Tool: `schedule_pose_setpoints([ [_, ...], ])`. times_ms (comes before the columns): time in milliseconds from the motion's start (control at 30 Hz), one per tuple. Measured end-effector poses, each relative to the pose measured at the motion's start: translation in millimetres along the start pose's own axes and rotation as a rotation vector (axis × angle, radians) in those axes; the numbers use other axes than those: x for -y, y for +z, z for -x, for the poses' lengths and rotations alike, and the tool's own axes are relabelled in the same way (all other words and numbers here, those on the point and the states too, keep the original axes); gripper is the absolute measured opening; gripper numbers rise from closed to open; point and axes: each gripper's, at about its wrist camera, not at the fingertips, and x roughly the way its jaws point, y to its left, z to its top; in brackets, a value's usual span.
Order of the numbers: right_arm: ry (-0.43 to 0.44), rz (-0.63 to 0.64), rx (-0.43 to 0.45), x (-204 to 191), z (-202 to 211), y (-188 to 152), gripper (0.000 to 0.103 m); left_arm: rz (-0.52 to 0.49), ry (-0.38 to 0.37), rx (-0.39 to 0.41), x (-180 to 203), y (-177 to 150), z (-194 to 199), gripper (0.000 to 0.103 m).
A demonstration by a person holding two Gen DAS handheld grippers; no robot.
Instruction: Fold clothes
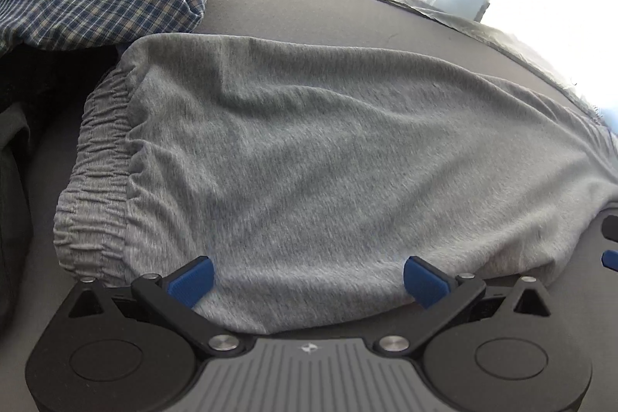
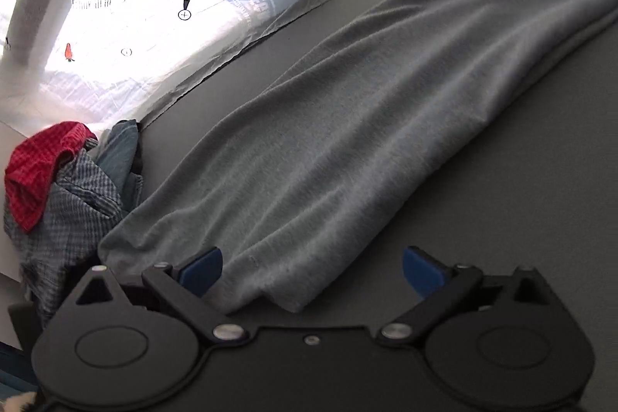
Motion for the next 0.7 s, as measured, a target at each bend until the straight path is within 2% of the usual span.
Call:
schedule_pose_setpoints([
  [100,-0.167,0.287,0.091,-26.9,-9.9,2.8,0.102,0.155,-0.056,0.029,-17.2,-5.4,15.9,0.103],
  [200,-0.218,0.387,0.114,-29.8,-33.4,4.9,0.103,0.303,-0.079,0.074,-37.6,-11.7,29.2,0.103],
  [333,-0.272,0.413,0.125,-23.8,-63.1,-1.1,0.103,0.415,-0.014,0.127,-58.4,-24.3,39.8,0.103],
  [400,-0.292,0.386,0.114,-17.1,-70.1,-5.7,0.103,0.453,0.002,0.124,-68.1,-30.4,40.4,0.103],
  [467,-0.272,0.319,0.127,-8.7,-71.3,-9.1,0.103,0.477,0.016,0.113,-74.2,-34.6,37.8,0.103],
  [533,-0.248,0.262,0.142,-1.5,-71.1,-12.1,0.103,0.486,0.025,0.113,-76.3,-37.6,35.1,0.103],
  [700,-0.228,0.239,0.219,3.9,-68.0,-25.8,0.103,0.443,0.058,0.122,-72.9,-33.5,27.7,0.103],
])
